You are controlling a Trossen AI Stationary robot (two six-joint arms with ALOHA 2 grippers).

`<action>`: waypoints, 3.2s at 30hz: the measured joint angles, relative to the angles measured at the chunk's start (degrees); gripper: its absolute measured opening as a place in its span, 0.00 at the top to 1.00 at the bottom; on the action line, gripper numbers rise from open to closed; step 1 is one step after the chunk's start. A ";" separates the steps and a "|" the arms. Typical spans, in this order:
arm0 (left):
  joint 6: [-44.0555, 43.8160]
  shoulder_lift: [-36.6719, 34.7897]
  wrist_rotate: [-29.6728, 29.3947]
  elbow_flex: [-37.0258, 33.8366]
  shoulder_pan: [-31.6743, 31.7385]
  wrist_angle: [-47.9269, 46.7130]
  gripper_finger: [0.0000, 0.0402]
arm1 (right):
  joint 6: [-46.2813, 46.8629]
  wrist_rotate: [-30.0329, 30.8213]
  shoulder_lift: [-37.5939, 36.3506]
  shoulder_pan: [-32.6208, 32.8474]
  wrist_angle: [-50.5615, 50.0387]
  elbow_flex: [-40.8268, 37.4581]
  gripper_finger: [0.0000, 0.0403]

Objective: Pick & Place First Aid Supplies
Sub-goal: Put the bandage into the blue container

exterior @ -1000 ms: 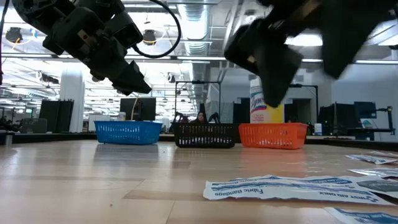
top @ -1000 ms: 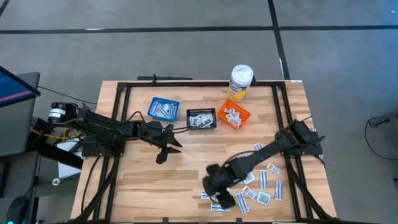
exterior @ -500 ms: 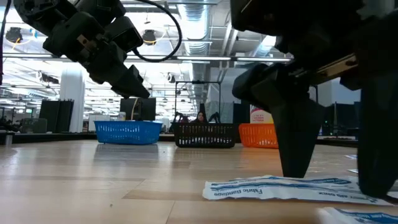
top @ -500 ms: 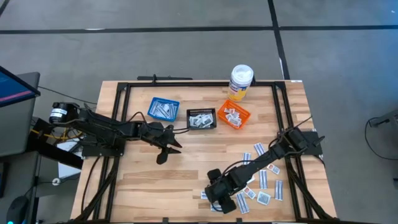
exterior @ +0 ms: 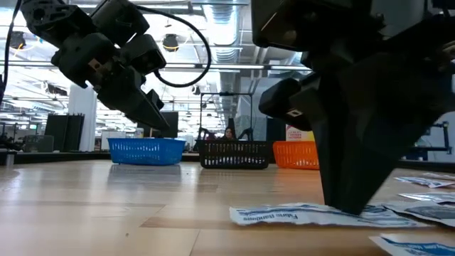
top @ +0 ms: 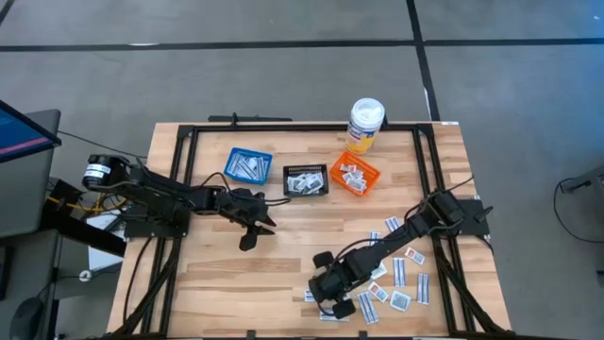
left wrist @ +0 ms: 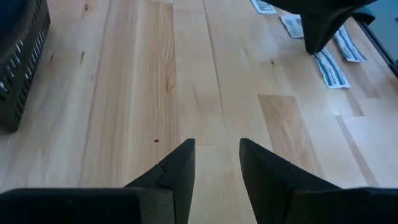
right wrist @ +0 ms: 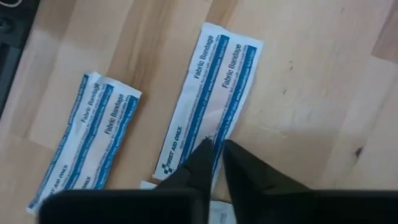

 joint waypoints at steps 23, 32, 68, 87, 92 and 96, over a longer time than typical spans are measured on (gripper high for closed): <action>-4.69 -0.38 0.00 0.00 -1.90 3.40 0.69 | -16.41 27.88 -11.40 -14.86 -3.27 -0.28 1.00; -4.79 -0.38 -0.93 0.00 -1.90 3.67 0.69 | -21.57 20.02 -6.22 -15.40 -2.94 -0.52 0.92; -6.18 -0.38 -1.11 0.00 -1.92 3.81 0.69 | -12.88 2.32 0.79 -22.82 -1.05 -0.26 0.93; -12.88 -0.33 -10.79 0.00 -1.93 4.67 0.60 | -14.23 33.90 1.29 -17.93 -0.32 3.43 0.98; -12.76 1.56 -13.25 -0.02 -1.92 5.32 0.54 | -15.36 35.27 1.27 -17.19 2.96 3.43 0.99; -12.85 5.72 -14.98 -0.02 -1.18 5.59 0.50 | -18.11 35.80 1.22 -16.97 5.83 3.50 1.00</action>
